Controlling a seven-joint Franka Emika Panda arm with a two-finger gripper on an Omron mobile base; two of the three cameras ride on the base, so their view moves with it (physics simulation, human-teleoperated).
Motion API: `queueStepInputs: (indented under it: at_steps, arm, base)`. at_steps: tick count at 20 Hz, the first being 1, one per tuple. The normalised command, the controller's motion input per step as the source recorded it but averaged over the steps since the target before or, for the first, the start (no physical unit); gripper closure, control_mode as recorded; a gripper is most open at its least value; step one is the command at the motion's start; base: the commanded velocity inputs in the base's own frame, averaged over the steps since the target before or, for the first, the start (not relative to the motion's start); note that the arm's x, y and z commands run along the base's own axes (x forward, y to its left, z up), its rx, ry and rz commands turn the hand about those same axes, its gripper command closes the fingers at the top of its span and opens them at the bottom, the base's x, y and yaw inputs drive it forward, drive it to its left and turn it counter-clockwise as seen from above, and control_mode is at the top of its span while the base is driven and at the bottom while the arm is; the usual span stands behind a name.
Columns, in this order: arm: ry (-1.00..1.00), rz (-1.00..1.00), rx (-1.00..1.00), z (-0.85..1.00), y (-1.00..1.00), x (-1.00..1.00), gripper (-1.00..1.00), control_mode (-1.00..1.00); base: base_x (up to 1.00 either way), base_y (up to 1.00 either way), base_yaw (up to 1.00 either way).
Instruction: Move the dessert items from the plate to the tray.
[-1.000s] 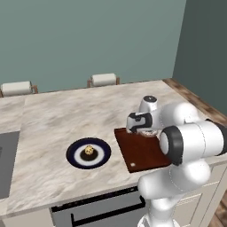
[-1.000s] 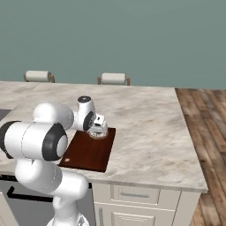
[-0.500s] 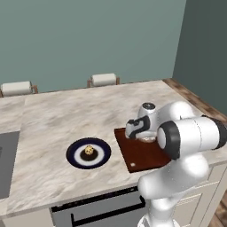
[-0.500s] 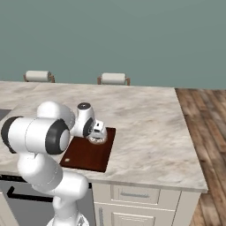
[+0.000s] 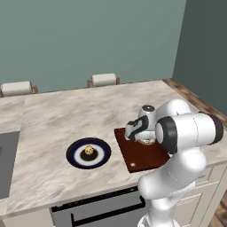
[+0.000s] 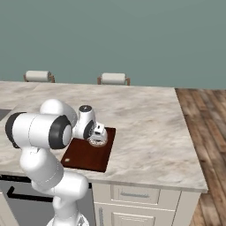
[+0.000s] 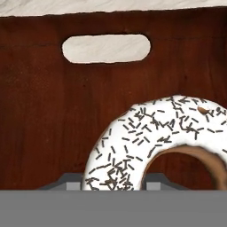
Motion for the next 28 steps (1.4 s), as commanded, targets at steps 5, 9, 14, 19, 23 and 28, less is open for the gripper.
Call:
queueStepInputs:
  at_steps: [5, 9, 14, 19, 23, 28]
  arm:
    - [0.00, 0.00, 0.00, 0.00, 0.00, 0.00, -1.00, -1.00]
    - [0.00, 0.00, 0.00, 0.00, 0.00, 0.00, -1.00, -1.00]
    - [0.00, 0.00, 0.00, 0.34, 0.01, 0.00, -1.00, -1.00]
    - [-0.05, 0.00, -0.02, 0.97, 0.43, -0.20, -1.00, -1.00]
    - [-0.01, 0.01, 0.00, 0.97, 0.77, -0.29, -1.00, -1.00]
    - [0.00, 0.00, 0.02, 0.80, 0.67, -0.25, -1.00, -1.00]
  base:
    - [0.00, 0.00, 0.00]
    - [0.00, 0.00, 0.00]
    - [0.00, 0.00, 0.00]
    - [0.00, 0.00, 0.00]
    - [0.00, 0.00, 0.00]
    - [0.00, 0.00, 0.00]
